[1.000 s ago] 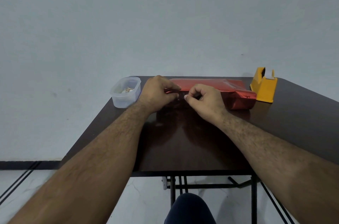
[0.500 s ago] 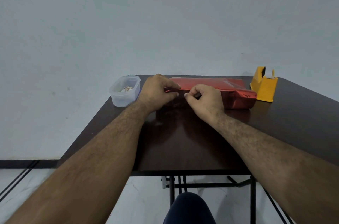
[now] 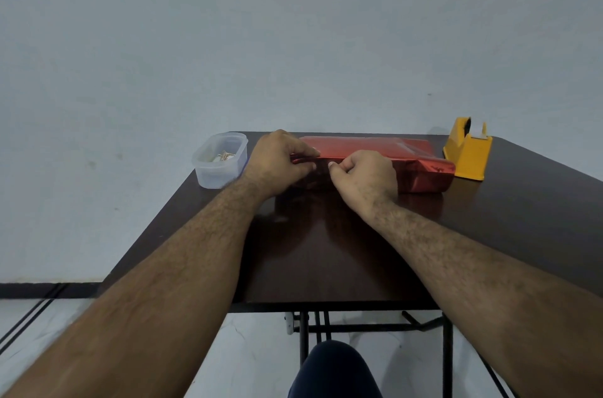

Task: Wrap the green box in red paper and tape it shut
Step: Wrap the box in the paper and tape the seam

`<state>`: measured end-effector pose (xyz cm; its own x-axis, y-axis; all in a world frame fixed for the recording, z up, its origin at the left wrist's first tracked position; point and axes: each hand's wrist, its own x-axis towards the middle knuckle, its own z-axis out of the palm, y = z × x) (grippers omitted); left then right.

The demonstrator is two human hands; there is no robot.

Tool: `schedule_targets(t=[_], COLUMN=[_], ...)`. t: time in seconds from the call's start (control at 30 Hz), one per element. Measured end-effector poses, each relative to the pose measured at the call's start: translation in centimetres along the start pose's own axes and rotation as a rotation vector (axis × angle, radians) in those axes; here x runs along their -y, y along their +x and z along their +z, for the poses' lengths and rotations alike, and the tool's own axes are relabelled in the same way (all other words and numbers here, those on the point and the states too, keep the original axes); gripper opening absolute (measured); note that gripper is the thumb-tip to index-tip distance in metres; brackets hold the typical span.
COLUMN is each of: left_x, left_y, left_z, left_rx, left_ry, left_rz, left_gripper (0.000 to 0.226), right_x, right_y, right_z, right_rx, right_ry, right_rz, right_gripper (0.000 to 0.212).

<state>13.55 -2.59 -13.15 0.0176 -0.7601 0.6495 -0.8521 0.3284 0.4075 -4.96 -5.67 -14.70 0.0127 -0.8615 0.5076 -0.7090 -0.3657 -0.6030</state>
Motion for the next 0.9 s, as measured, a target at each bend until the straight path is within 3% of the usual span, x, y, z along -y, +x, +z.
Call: schedule_targets(t=[0.23, 0.43, 0.63, 0.7, 0.77, 0.83, 0.9], left_x=[-0.4, -0.8, -0.3, -0.2, -0.3, -0.3, -0.4], left_y=[0.0, 0.4, 0.6, 0.6, 0.6, 0.6, 0.5], left_z=[0.5, 1.2, 1.3, 1.3, 1.3, 1.2, 1.1], left_rx=[-0.06, -0.082, -0.078, -0.077, -0.077, -0.075, -0.068], left_ry=[0.089, 0.157, 0.149, 0.143, 0.142, 0.157, 0.169], left_rz=[0.045, 0.061, 0.034, 0.025, 0.03, 0.043, 0.058], left_gripper=[0.044, 0.026, 0.016, 0.016, 0.018, 0.02, 0.025], right_x=[0.3, -0.7, -2.4, -2.8, -2.9, -2.8, -2.8], right_y=[0.0, 0.8, 1.8, 1.7, 1.6, 1.7, 2.1], right_z=[-0.6, -0.7, -1.4, -1.6, -1.6, -1.2, -0.7], right_rx=[0.0, -0.003, -0.078, -0.145, -0.215, -0.181, -0.087], right_ry=[-0.026, -0.065, -0.063, -0.039, -0.02, -0.073, -0.131], right_rz=[0.083, 0.137, 0.168, 0.083, -0.126, -0.303, -0.353], right_gripper=[0.038, 0.053, 0.041, 0.03, 0.021, 0.047, 0.064])
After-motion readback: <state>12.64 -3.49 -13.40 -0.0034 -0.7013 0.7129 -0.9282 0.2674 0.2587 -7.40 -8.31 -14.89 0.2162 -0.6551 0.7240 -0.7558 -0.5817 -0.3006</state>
